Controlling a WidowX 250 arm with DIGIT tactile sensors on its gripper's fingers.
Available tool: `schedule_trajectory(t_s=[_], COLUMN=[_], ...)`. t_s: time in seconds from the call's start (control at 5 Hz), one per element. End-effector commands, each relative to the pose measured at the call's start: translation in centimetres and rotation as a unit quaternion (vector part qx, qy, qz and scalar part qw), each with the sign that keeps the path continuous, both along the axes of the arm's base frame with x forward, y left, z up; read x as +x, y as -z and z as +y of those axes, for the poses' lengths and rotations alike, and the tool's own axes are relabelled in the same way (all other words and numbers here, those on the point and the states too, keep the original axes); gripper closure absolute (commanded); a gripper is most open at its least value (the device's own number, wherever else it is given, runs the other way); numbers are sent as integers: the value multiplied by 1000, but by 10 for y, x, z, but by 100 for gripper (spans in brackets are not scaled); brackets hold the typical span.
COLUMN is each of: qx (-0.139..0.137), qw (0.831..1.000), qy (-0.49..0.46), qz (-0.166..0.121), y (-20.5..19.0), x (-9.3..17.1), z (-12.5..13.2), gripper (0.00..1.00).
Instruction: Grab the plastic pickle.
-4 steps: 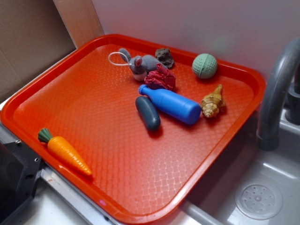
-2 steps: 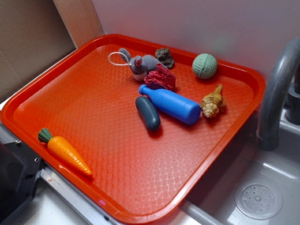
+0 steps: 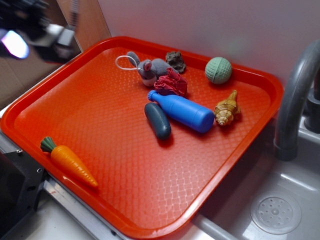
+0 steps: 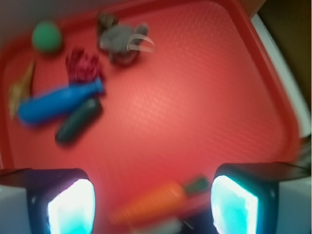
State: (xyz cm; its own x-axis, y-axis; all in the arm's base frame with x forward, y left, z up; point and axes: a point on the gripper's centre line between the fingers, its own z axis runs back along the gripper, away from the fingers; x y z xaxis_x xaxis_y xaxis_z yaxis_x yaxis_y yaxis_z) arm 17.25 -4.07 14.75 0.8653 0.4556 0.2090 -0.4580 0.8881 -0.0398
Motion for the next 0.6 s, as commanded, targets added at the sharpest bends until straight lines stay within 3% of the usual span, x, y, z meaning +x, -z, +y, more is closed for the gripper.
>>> schedule_trajectory(t_s=[0.0, 0.2, 0.4], qx=[-22, -32, -78], qw=[996, 993, 992], qy=[-82, -107, -95], qz=[-35, 26, 32], y=[54, 79, 82], x=[49, 56, 62], z=[-5, -16, -37], gripper=[0, 0, 0])
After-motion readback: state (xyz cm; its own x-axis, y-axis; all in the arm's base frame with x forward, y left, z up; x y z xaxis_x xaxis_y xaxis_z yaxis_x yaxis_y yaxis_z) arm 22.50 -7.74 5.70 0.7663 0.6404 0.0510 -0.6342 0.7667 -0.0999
